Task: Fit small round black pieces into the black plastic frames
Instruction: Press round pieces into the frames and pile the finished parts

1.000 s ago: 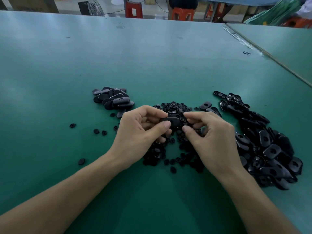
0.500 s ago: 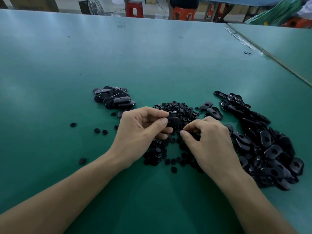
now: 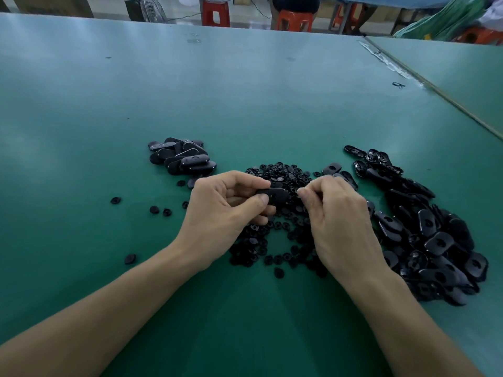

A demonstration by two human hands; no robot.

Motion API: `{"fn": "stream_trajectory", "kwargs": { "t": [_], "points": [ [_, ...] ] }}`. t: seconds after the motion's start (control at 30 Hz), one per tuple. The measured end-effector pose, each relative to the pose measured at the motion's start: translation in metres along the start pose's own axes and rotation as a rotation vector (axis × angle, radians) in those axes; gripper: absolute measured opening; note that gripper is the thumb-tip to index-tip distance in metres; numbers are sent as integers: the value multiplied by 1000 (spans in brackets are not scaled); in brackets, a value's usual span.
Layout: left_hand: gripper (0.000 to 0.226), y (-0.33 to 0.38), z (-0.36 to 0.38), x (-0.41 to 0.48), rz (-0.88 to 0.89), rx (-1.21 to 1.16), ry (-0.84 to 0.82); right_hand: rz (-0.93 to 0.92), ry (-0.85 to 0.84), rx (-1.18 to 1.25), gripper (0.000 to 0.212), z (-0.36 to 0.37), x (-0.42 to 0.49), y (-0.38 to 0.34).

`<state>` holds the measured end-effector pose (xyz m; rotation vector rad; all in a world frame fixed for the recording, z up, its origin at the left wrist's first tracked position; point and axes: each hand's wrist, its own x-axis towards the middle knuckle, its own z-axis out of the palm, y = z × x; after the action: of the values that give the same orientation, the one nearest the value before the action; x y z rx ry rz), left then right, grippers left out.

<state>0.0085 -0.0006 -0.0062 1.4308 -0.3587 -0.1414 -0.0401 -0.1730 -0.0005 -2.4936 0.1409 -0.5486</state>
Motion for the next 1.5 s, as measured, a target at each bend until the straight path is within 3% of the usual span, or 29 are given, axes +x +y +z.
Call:
{"fn": "stream_trajectory", "kwargs": {
  "t": [0.2, 0.5, 0.77, 1.0, 1.5],
  "points": [
    [20, 2, 1, 0, 1, 25, -2, -43, 69, 160, 8, -3, -3, -6],
    [23, 0, 2, -1, 3, 43, 6, -43, 23, 261, 13, -6, -7, -7],
    [24, 0, 3, -2, 10, 73, -2, -55, 116, 407, 14, -9, -4, -7],
    [23, -1, 2, -2, 15, 95, -16, 42, 33, 572, 15, -1, -7, -8],
    [18, -1, 2, -3, 41, 170, -26, 63, 1, 556, 19, 6, -9, -12]
  ]
}}
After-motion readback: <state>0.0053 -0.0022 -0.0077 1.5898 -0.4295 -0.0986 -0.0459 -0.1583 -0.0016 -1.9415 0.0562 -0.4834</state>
